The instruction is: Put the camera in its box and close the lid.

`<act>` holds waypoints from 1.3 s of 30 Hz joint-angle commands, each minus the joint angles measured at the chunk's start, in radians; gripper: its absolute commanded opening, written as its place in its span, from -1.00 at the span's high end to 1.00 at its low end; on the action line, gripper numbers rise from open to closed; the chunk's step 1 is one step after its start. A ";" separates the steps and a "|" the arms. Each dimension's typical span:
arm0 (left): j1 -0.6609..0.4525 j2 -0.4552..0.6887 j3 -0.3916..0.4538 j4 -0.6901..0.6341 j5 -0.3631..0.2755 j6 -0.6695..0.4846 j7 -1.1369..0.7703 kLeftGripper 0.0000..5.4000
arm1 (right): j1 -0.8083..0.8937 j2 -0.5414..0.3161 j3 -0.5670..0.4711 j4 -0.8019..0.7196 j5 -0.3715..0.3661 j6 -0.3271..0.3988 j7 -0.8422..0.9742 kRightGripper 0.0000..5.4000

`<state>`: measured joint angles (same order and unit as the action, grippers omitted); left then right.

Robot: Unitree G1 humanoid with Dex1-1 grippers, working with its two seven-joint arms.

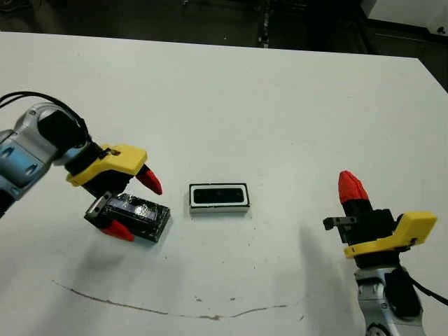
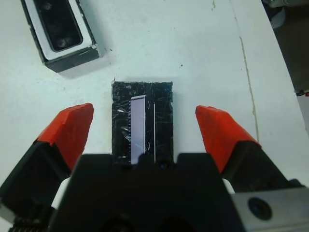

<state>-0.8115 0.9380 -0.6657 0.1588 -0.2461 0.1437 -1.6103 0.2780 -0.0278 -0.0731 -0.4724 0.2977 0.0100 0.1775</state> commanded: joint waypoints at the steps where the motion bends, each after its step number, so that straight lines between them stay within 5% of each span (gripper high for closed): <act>1: 0.021 -0.010 -0.004 0.022 0.013 -0.027 -0.004 -1.00 | -0.002 -0.015 -0.008 0.012 -0.007 0.004 -0.002 0.99; 39: 0.023 -0.044 -0.041 0.088 0.120 -0.004 -0.004 -1.00 | 0.002 -0.014 -0.006 0.016 0.004 0.003 0.005 0.99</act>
<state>-0.7924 0.8905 -0.6892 0.2452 -0.1578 0.1258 -1.6140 0.2717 -0.0306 -0.0733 -0.4609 0.3043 0.0084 0.1852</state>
